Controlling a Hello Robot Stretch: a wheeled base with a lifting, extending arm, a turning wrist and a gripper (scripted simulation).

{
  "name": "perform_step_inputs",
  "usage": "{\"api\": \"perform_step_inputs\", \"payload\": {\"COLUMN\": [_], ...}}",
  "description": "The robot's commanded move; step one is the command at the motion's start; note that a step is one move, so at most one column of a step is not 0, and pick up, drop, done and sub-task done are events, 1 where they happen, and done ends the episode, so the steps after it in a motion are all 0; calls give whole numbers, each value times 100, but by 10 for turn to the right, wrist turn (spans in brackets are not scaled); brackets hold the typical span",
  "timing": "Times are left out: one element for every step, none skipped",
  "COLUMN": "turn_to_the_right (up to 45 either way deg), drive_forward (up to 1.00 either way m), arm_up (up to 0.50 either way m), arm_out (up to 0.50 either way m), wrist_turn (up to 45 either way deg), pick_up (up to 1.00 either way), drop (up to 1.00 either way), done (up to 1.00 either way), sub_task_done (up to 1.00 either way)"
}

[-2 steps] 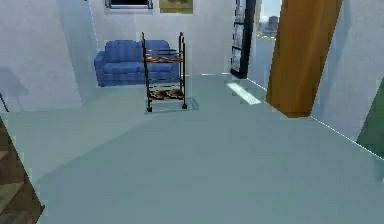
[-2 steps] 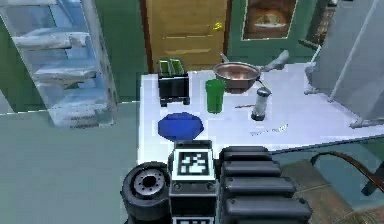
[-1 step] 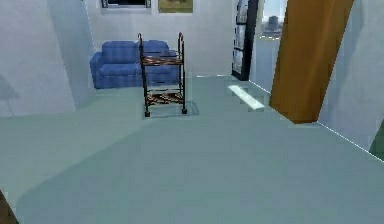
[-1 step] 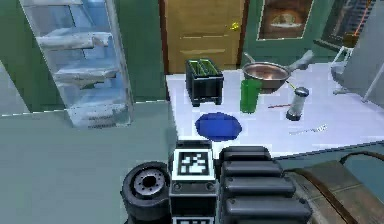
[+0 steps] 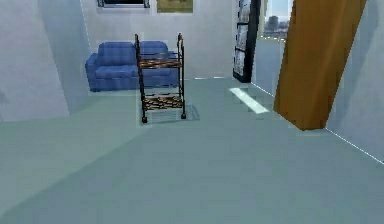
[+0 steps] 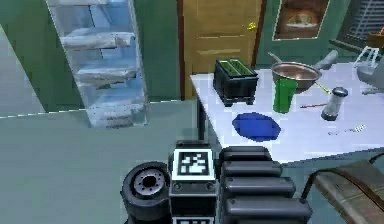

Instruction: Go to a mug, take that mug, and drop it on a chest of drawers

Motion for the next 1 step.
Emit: {"api": "perform_step_inputs", "payload": {"turn_to_the_right": [-270], "drive_forward": [0], "arm_up": [0], "arm_out": [0], "wrist_turn": [0], "pick_up": [0], "drop": [0], "done": [0], "sub_task_done": [0]}}
